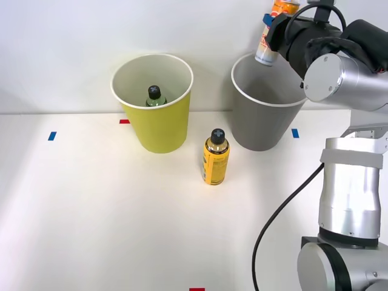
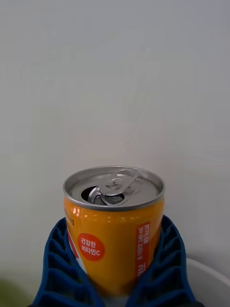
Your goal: Put cans in the gray bin, plastic bottles in the light green bin
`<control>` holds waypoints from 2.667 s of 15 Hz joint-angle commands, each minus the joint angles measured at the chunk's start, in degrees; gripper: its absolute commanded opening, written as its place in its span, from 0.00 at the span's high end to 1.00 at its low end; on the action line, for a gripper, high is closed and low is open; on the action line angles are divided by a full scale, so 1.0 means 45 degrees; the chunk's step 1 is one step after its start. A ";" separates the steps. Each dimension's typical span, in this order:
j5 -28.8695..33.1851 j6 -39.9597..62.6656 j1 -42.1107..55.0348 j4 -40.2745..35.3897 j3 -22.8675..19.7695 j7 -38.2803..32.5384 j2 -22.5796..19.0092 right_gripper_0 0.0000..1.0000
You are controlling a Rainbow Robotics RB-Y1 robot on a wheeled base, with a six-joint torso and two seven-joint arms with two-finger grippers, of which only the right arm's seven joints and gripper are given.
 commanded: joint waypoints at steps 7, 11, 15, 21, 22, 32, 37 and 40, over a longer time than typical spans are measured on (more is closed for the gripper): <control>0.0062 -0.1445 0.0044 0.1048 0.0033 0.0067 -0.0598 0.00; -0.0622 -0.1602 0.0044 0.1028 0.0268 0.0125 -0.0891 0.00; -0.1872 -0.1894 0.0552 0.0169 0.0932 0.0418 -0.1672 0.00; -0.2067 -0.4609 0.5044 -0.3835 0.2709 0.0575 -0.1790 0.00; -0.2067 -0.5000 0.5474 -0.4128 0.2865 0.0633 -0.1809 0.00; -0.2126 -1.0273 1.0532 -0.5730 0.4096 0.0750 -0.2024 0.00; -0.2086 -1.2559 1.3364 -0.5730 0.5072 0.0809 -0.2727 0.00; -0.1754 -1.3125 1.4712 -0.5730 0.5248 0.0789 -0.3157 0.00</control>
